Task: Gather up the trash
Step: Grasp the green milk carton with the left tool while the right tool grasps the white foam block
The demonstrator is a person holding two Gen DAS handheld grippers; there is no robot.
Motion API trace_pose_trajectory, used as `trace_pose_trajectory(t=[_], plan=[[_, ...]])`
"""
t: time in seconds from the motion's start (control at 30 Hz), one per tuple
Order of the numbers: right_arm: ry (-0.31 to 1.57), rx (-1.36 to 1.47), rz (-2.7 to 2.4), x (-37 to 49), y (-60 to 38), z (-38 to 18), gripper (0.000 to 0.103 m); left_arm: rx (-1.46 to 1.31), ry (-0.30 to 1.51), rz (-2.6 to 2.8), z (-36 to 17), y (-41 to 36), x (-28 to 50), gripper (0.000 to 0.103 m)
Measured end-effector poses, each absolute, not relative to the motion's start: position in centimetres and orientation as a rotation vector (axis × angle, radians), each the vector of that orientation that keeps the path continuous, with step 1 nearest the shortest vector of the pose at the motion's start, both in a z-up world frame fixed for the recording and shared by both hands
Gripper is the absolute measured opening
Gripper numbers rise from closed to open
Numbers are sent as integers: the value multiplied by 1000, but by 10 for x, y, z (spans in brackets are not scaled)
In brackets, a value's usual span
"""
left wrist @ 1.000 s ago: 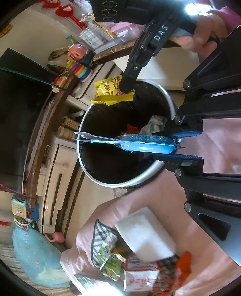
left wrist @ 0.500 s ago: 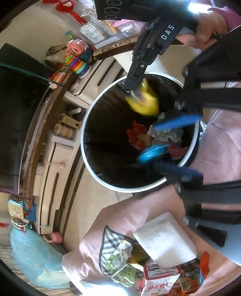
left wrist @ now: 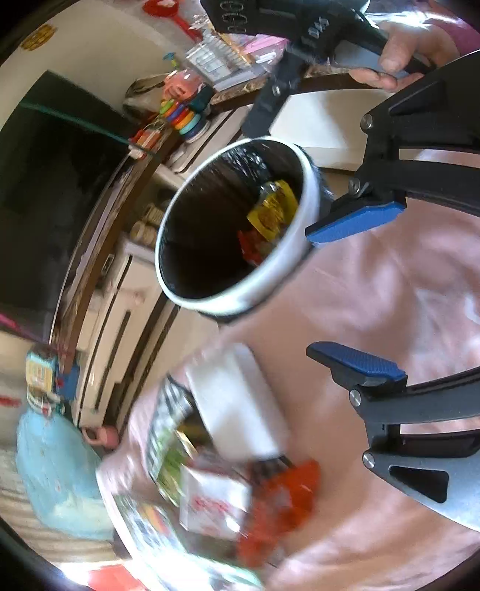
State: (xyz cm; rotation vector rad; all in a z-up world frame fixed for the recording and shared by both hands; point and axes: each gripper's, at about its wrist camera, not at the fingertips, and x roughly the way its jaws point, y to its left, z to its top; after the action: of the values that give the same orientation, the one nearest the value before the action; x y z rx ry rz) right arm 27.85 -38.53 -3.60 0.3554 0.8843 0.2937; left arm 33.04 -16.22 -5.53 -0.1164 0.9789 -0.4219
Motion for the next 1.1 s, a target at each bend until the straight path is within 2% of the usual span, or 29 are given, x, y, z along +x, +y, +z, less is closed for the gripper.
trace_pose_trajectory(t=[0.13, 0.23, 0.6, 1.1], plan=[[845, 378, 316, 263, -368, -29, 90, -143, 967, -372, -57, -138, 304, 60], [837, 368, 336, 255, -350, -28, 93, -176, 970, -337, -58, -116, 285, 60], [876, 286, 424, 239, -285, -38, 94, -263, 966, -236, -55, -49, 235, 63], [896, 227, 460, 247, -256, -45, 94, -273, 942, -199, -48, -15, 251, 63]])
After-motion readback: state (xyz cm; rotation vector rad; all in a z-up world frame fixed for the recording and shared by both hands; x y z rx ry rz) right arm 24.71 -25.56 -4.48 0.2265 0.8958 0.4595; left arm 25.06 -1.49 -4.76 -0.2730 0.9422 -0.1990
